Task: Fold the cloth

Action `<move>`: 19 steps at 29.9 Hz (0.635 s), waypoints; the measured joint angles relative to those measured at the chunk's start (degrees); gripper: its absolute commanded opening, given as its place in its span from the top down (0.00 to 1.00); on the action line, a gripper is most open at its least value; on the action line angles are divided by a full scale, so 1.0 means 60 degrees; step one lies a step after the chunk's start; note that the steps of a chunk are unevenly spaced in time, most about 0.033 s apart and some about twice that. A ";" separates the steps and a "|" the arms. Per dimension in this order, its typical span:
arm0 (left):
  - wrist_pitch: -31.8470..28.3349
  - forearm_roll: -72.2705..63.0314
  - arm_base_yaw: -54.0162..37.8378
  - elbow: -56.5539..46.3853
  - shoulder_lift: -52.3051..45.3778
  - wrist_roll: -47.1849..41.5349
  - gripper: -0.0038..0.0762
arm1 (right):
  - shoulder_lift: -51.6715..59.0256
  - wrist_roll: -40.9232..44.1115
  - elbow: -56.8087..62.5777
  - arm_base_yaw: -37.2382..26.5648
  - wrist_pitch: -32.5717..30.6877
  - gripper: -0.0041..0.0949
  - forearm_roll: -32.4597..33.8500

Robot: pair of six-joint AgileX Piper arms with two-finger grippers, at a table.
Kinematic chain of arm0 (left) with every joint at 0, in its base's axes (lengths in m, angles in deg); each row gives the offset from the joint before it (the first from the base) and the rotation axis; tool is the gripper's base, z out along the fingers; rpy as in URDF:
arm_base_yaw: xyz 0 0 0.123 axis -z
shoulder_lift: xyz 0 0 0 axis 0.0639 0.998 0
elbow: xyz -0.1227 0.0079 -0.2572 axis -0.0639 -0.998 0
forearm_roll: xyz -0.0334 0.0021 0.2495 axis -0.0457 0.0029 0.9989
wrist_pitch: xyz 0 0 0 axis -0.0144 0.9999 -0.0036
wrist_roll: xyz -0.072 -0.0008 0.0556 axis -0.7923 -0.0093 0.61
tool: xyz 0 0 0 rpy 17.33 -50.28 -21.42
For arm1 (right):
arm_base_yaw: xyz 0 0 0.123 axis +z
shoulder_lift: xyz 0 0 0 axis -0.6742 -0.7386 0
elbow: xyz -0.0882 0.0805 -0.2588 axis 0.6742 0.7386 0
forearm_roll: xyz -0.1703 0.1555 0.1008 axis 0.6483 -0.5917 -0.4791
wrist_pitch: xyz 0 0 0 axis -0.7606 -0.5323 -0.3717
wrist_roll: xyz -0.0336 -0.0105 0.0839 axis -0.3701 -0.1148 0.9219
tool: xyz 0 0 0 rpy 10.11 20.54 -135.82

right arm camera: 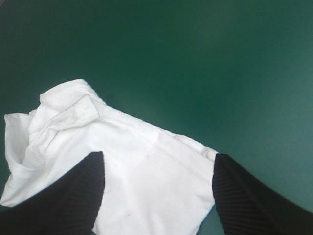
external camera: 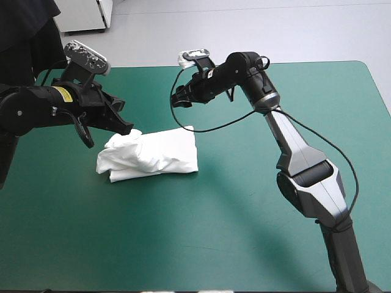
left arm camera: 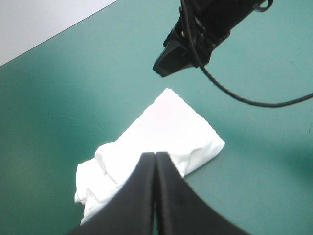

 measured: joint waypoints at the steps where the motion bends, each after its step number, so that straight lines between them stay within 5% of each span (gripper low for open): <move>1: 0.0000 0.0000 0.0000 0.0000 -0.0003 0.0000 0.98 | 0.0140 0.0110 0.0078 -0.0076 0.0000 0.35 0.0063; 10: 0.0002 -0.0074 0.0000 -0.0259 -0.0337 -0.0202 0.98 | 0.2291 0.0524 0.3598 -0.0515 0.0000 0.39 0.1133; 19: 0.0002 -0.0132 0.0000 -0.0442 -0.0605 -0.0247 0.98 | 0.2950 0.0140 0.6511 -0.0717 0.0009 0.39 0.0580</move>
